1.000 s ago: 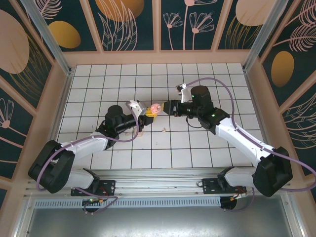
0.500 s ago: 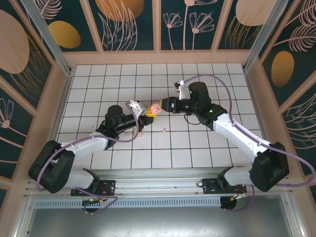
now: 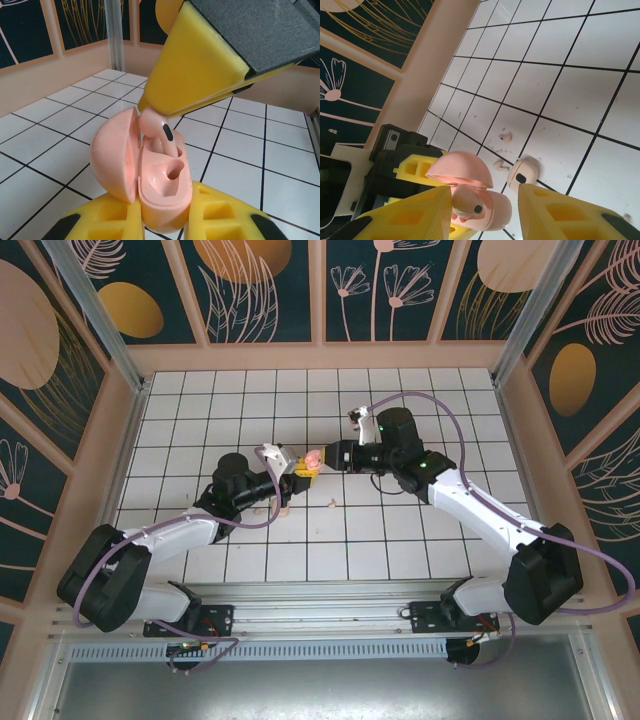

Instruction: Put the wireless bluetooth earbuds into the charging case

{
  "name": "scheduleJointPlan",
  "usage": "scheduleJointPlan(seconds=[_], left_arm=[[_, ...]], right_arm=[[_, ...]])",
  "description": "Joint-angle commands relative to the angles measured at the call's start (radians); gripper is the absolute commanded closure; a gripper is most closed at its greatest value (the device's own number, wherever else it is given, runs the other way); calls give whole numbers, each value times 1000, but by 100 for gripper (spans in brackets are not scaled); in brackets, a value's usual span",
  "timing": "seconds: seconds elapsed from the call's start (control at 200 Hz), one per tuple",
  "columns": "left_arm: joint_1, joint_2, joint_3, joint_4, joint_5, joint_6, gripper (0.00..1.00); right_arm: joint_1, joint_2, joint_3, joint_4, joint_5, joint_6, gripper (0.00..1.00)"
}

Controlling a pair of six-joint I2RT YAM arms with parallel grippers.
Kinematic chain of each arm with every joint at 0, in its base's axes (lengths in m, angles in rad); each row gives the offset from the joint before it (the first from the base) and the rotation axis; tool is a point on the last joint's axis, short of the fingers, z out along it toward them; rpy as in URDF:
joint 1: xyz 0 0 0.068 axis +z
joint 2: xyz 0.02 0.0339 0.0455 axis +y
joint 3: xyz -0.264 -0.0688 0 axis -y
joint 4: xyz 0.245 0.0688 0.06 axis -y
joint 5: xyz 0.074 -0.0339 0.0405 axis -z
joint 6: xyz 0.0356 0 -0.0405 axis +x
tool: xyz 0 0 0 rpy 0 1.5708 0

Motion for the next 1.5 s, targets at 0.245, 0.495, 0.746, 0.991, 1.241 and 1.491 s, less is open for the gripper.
scheduleJointPlan(seconds=[0.245,0.495,0.746,0.991,1.241,1.491], left_arm=[[-5,-23,23,22,17,18,88],[-3,-34,23,1,14,37,88],[-5,-35,23,-5,15,43,88],[-4,-34,25,-5,15,43,88],[-5,-34,25,-5,12,43,88],[-4,-30,30,-5,13,43,88]], right_arm=[[27,1,-4,-85,-1,-41,61],[-6,-37,59,-84,-1,-44,60],[-16,-7,117,-107,-22,-49,71],[-11,24,138,-102,-51,-53,75],[-1,43,136,-113,-57,-53,76],[6,51,123,-122,-67,-55,81]])
